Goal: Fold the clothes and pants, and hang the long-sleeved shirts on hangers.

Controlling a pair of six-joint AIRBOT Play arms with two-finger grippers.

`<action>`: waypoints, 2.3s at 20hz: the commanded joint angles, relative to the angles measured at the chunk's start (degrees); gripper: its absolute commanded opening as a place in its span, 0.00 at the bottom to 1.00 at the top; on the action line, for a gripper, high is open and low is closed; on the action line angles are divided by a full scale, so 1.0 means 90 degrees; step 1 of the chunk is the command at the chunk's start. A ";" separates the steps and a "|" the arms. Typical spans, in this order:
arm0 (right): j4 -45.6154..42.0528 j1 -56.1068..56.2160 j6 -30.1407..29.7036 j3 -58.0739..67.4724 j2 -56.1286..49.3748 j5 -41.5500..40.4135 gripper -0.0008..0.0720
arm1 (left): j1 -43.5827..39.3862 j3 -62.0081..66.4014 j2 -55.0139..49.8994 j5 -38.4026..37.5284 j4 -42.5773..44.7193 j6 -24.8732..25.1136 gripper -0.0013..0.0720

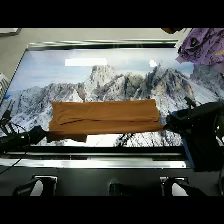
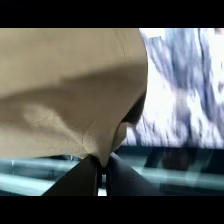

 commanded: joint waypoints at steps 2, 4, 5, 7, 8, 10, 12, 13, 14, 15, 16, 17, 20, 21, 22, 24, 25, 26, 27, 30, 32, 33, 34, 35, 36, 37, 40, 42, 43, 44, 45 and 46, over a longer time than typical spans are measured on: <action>0.0175 0.0005 -0.0182 0.0539 -0.0403 0.0622 0.04 | -0.0002 0.0024 -0.0709 0.0923 -0.0430 0.0423 0.04; 0.0223 0.0109 -0.0223 0.0840 -0.0784 0.0619 0.04 | -0.0002 0.0153 -0.1248 0.1129 -0.0639 0.0763 0.04; 0.0204 0.0279 -0.0277 0.0969 -0.0971 0.0680 0.04 | -0.0005 0.0265 -0.1506 0.1200 -0.0661 0.0855 0.04; 0.0032 0.0690 -0.0197 0.1219 -0.1331 0.0954 0.04 | -0.0005 0.0578 -0.2035 0.1290 -0.0682 0.1107 0.04; -0.0187 0.0869 0.0046 0.1362 -0.1489 0.1132 0.04 | -0.0007 0.0760 -0.2302 0.1292 -0.0709 0.1229 0.04; -0.0469 0.1076 0.0253 0.1678 -0.1766 0.1285 0.04 | -0.0024 0.1188 -0.2871 0.1287 -0.0726 0.1450 0.04; -0.0508 0.1115 0.0357 0.1984 -0.2055 0.1256 0.04 | -0.0053 0.1642 -0.3415 0.1287 -0.0729 0.1630 0.04; -0.0512 0.1115 0.0401 0.2091 -0.2176 0.1275 0.04 | -0.0063 0.1882 -0.3679 0.1285 -0.0760 0.1681 0.04; -0.0500 0.1115 0.0401 0.2171 -0.2283 0.1285 0.04 | -0.0070 0.2093 -0.3917 0.1285 -0.0772 0.1717 0.04; -0.0452 0.1115 0.0398 0.2242 -0.2404 0.1285 0.04 | -0.0090 0.2312 -0.4148 0.1285 -0.0770 0.1792 0.04; -0.0372 0.1115 0.0398 0.2300 -0.2518 0.1307 0.04 | -0.0117 0.2514 -0.4376 0.1285 -0.0789 0.1824 0.04; -0.0294 0.1115 0.0396 0.2319 -0.2620 0.1367 0.04 | -0.0143 0.2681 -0.4568 0.1285 -0.0789 0.1824 0.04; -0.0211 0.1115 0.0444 0.2319 -0.2817 0.1644 0.04 | -0.0321 0.3079 -0.5110 0.1287 -0.0794 0.1899 0.04; -0.0148 0.1115 0.0444 0.2319 -0.2868 0.1746 0.05 | -0.0379 0.3174 -0.5253 0.1287 -0.0794 0.1938 0.04; -0.0051 0.1115 0.0440 0.2319 -0.2909 0.1809 0.05 | -0.0437 0.3264 -0.5401 0.1287 -0.0794 0.1938 0.04; 0.0051 0.1115 0.0444 0.2319 -0.2970 0.1955 0.05 | -0.0537 0.3407 -0.5639 0.1287 -0.0797 0.1938 0.04; 0.0044 0.1115 0.0444 0.2319 -0.2990 0.1979 0.05 | -0.0573 0.3466 -0.5736 0.1290 -0.0794 0.1938 0.04; 0.0032 0.1115 0.0444 0.2319 -0.2994 0.2011 0.05 | -0.0605 0.3500 -0.5802 0.1294 -0.0818 0.1938 0.04; 0.0022 0.1112 0.0503 0.2319 -0.2994 0.2016 0.08 | -0.0610 0.3521 -0.5846 0.1292 -0.0848 0.1936 0.04; -0.0270 0.1100 0.1105 0.2560 -0.2992 0.1642 0.37 | -0.0602 0.3580 -0.5843 0.1229 -0.0889 0.1931 0.26; -0.0901 0.1078 0.1474 0.3062 -0.2934 0.1061 0.60 | -0.0590 0.3706 -0.5816 0.1103 -0.0884 0.1911 0.55; -0.1018 0.0986 0.1462 0.3274 -0.2929 0.0818 0.68 | -0.0580 0.3791 -0.5785 0.1044 -0.0884 0.1911 0.66; -0.0838 0.0801 0.1348 0.3351 -0.2931 0.0721 0.68 | -0.0568 0.3871 -0.5751 0.0996 -0.0886 0.1909 0.67; -0.0355 0.0517 0.1095 0.3349 -0.2973 0.0627 0.68 | -0.0551 0.3961 -0.5705 0.0940 -0.0884 0.1909 0.67; 0.0177 0.0228 0.0826 0.3349 -0.3079 0.0488 0.69 | -0.0551 0.4044 -0.5673 0.0884 -0.0882 0.1909 0.67; 0.0716 -0.0053 0.0532 0.3344 -0.3252 0.0330 0.76 | -0.0551 0.4116 -0.5646 0.0855 -0.0884 0.1909 0.67; 0.1637 -0.0474 -0.0129 0.3344 -0.3791 -0.0119 0.85 | -0.0551 0.4274 -0.5637 0.0777 -0.0884 0.1858 0.67; 0.1676 -0.0432 -0.0338 0.3344 -0.4075 -0.0228 0.85 | -0.0554 0.4277 -0.5637 0.0777 -0.0882 0.1858 0.67; 0.1758 -0.0391 -0.0403 0.3342 -0.4206 -0.0243 0.85 | -0.0554 0.4277 -0.5637 0.0777 -0.0882 0.1809 0.67; 0.1851 -0.0345 -0.0447 0.3342 -0.4313 -0.0238 0.85 | -0.0554 0.4277 -0.5637 0.0760 -0.0884 0.1807 0.67; 0.1936 -0.0274 -0.0532 0.3342 -0.4398 -0.0219 0.85 | -0.0554 0.4277 -0.5637 0.0733 -0.0884 0.1807 0.67; 0.1957 -0.0202 -0.0566 0.3342 -0.4456 -0.0192 0.85 | -0.0551 0.4277 -0.5637 0.0716 -0.0884 0.1807 0.67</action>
